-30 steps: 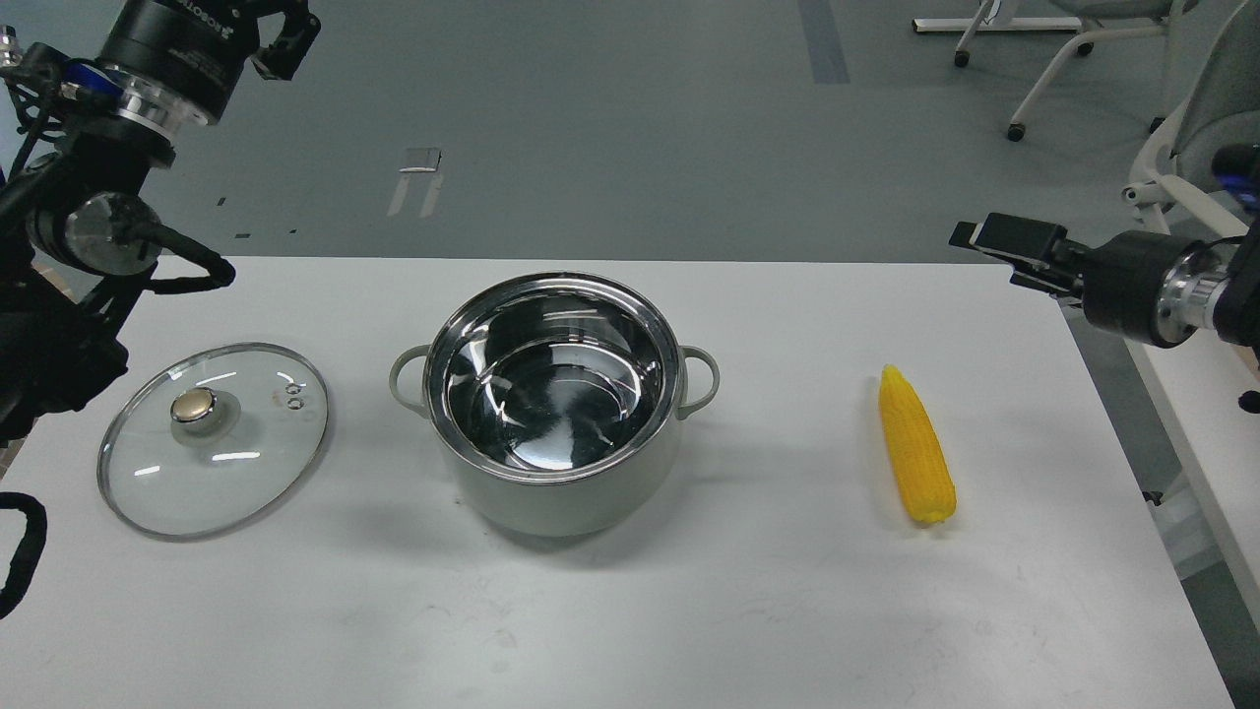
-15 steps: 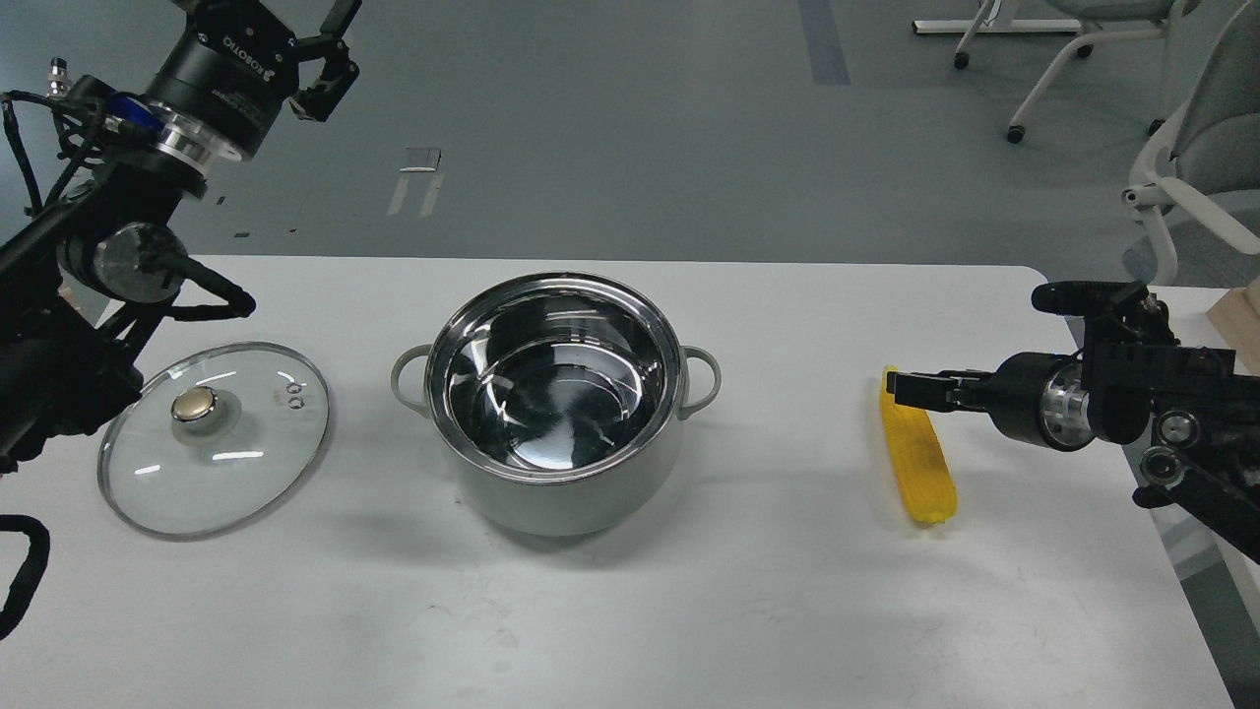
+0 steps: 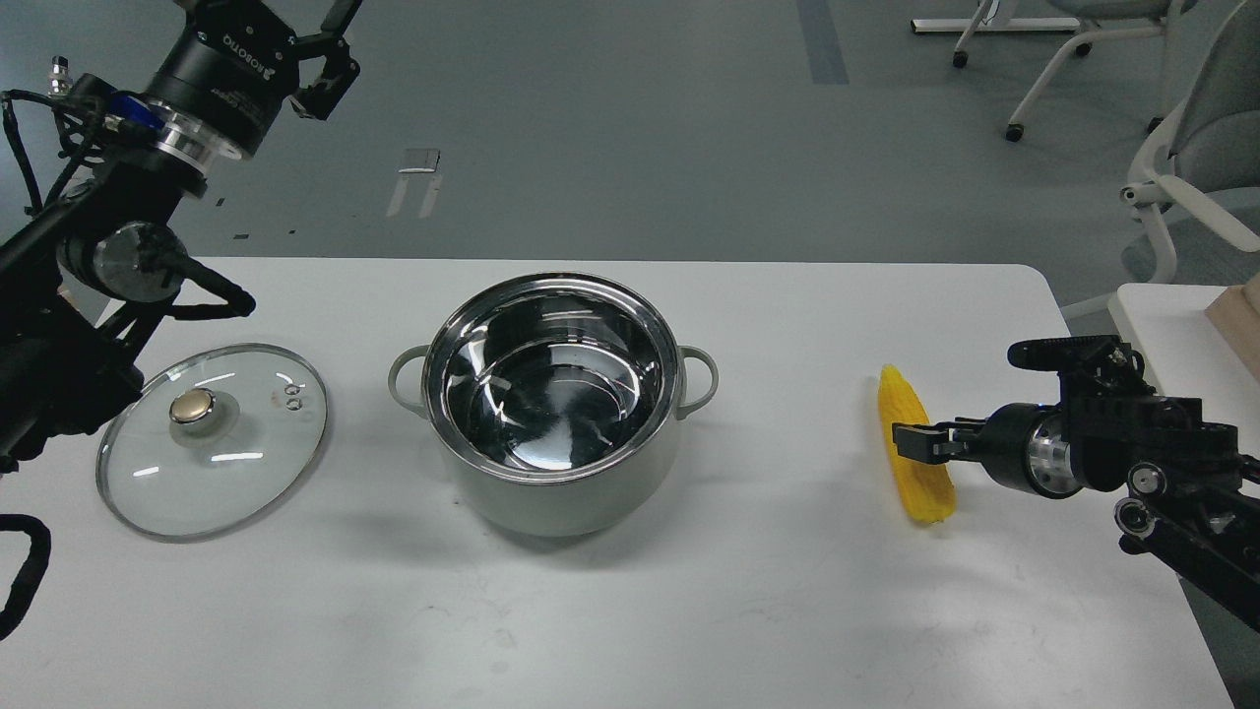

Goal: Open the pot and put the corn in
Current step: 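Reach the right gripper to the yellow corn and grasp it, then lift the corn and carry it over the open pot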

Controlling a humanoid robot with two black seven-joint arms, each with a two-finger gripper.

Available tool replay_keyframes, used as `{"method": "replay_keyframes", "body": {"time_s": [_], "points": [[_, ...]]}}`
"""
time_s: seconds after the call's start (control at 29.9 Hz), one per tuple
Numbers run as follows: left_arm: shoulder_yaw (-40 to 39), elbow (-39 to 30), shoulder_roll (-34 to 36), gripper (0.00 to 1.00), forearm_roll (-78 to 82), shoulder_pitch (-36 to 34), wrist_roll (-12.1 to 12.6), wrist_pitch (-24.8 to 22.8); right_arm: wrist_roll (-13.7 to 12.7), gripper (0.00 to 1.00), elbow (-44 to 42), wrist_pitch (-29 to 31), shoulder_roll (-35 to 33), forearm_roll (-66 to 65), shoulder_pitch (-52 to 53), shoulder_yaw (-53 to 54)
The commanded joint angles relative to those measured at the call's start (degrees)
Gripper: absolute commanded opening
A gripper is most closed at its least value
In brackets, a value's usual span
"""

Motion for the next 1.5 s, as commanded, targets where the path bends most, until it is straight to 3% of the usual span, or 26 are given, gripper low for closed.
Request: {"method": "replay_keyframes", "body": {"time_s": [0.0,0.13,0.2,0.23,0.27,0.47,0.7,1.0,1.07,1.24,1.4,1.47], "points": [[0.1,0.0,0.0,0.98,-0.1,0.2,0.0,0.0,0.0,0.54,-0.2,0.0,0.4,0.1,-0.1,0.1],[0.1,-0.3,0.0,0.98,-0.1,0.2,-0.1,0.0,0.0,0.28,0.1,0.0,0.4,0.2,0.0,0.2],[0.1,-0.3,0.0,0.98,0.0,0.2,-0.1,0.0,0.0,0.06,0.3,0.0,-0.2,0.3,0.1,0.3],[0.1,-0.3,0.0,0.98,0.0,0.2,-0.1,0.0,0.0,0.06,0.3,0.0,-0.2,0.3,0.1,0.3],[0.1,-0.3,0.0,0.98,0.0,0.2,-0.1,0.0,0.1,0.00,0.4,0.0,-0.6,0.4,0.1,0.4],[0.1,-0.3,0.1,0.98,0.0,0.2,-0.1,0.1,0.7,0.00,1.4,0.0,-2.9,0.9,0.4,6.1],[-0.3,-1.0,0.2,0.98,-0.1,0.1,-0.1,0.4,0.9,0.00,10.0,0.0,-1.8,1.0,1.1,17.3],[-0.6,-1.0,0.2,0.98,-0.6,-0.1,-0.1,0.4,0.5,0.00,11.7,0.0,21.6,0.5,7.6,18.1],[-0.9,-1.0,0.4,0.98,-0.9,-0.1,-0.1,0.4,0.2,0.00,9.5,0.0,26.5,0.2,9.3,13.2],[-1.3,-1.0,0.4,0.98,-0.9,-0.1,0.1,0.4,0.2,0.00,6.9,0.0,28.1,0.1,13.7,2.2],[-1.3,-0.9,0.4,0.98,-0.9,0.0,0.5,0.5,0.2,0.00,6.0,0.0,29.2,-0.5,14.4,0.1],[-1.3,-1.0,0.4,0.98,-0.9,-0.1,0.5,0.5,0.2,0.07,5.0,0.0,29.9,-0.5,14.4,0.1]]}}
